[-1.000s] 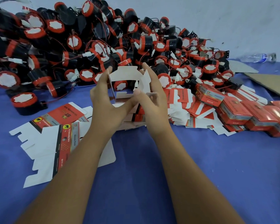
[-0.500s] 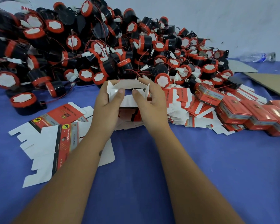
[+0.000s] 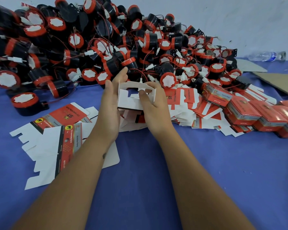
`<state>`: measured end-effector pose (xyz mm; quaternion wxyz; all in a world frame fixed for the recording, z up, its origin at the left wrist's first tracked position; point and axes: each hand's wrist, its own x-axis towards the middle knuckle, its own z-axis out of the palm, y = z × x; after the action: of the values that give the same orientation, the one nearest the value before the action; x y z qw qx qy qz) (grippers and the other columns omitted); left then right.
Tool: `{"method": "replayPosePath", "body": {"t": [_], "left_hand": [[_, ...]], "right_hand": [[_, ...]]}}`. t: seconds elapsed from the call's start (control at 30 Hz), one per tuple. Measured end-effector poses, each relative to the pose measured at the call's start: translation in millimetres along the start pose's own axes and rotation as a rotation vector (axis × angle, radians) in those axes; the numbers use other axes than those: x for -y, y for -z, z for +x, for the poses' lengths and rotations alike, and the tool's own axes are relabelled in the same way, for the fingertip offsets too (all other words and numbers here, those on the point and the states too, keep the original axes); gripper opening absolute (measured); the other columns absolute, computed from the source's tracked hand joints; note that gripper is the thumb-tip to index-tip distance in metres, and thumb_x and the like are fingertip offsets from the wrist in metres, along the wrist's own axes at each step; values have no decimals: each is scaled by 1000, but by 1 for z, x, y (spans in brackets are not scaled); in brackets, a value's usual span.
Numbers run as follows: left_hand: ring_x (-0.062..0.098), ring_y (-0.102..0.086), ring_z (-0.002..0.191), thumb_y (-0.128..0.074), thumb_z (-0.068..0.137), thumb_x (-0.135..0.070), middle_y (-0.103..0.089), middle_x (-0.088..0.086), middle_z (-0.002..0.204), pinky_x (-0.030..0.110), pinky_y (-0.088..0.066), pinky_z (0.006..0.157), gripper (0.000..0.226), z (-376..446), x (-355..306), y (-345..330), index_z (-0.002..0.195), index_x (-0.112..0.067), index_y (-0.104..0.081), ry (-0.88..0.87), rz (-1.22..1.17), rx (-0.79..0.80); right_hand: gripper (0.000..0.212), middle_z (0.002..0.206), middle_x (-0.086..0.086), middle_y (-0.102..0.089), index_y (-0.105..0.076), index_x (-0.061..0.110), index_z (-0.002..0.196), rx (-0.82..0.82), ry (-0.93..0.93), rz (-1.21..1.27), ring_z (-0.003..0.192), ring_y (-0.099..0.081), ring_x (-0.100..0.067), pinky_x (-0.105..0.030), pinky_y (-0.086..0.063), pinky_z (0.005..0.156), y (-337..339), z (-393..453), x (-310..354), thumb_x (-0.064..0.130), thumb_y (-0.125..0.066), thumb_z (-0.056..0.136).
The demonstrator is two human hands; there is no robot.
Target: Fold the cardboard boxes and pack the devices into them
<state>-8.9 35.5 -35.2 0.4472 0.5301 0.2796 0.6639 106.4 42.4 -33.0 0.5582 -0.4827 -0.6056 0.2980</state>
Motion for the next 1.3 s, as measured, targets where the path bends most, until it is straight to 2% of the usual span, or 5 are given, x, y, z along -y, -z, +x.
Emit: {"method": "replayPosePath", "body": {"t": [0.2,0.33,0.53,0.9,1.3], "left_hand": [[-23,-34,126,-30,109,-17,-31,-46,135,6,-31,105,51,-4,7,2,147,-46,-13,-24,397,84],[13,-46,135,-38,108,-18,-46,-10,147,41,-40,113,39,-2,8,4,137,-45,-38,-17,385,9],[9,-63,109,-39,105,-6,-66,-11,120,31,-54,91,43,3,7,6,114,-43,-57,79,159,-160],[21,-58,118,-45,94,12,-58,0,131,24,-55,80,61,6,-4,3,55,-28,-71,134,-116,-217],[8,-57,121,-46,95,-10,-56,-10,134,32,-51,100,47,-1,7,6,124,-45,-56,47,306,-95]], "right_hand": [[20,121,-3,-54,-54,14,120,-22,17,0,115,-48,-18,-37,-42,100,0,-1,2,18,-52,100],[49,134,12,-45,-52,29,128,117,-26,148,128,-40,-2,-27,-37,107,1,-4,3,44,-66,84],[47,121,3,-69,-54,20,139,261,-231,736,107,-67,-9,-23,-55,82,8,3,6,32,-45,95],[25,112,-10,-65,-66,27,106,168,-71,450,90,-63,-4,-17,-54,72,0,-2,6,7,-55,98],[33,118,-7,-64,-64,22,114,195,-113,510,100,-63,-14,-25,-55,79,6,1,5,8,-52,87]]}}
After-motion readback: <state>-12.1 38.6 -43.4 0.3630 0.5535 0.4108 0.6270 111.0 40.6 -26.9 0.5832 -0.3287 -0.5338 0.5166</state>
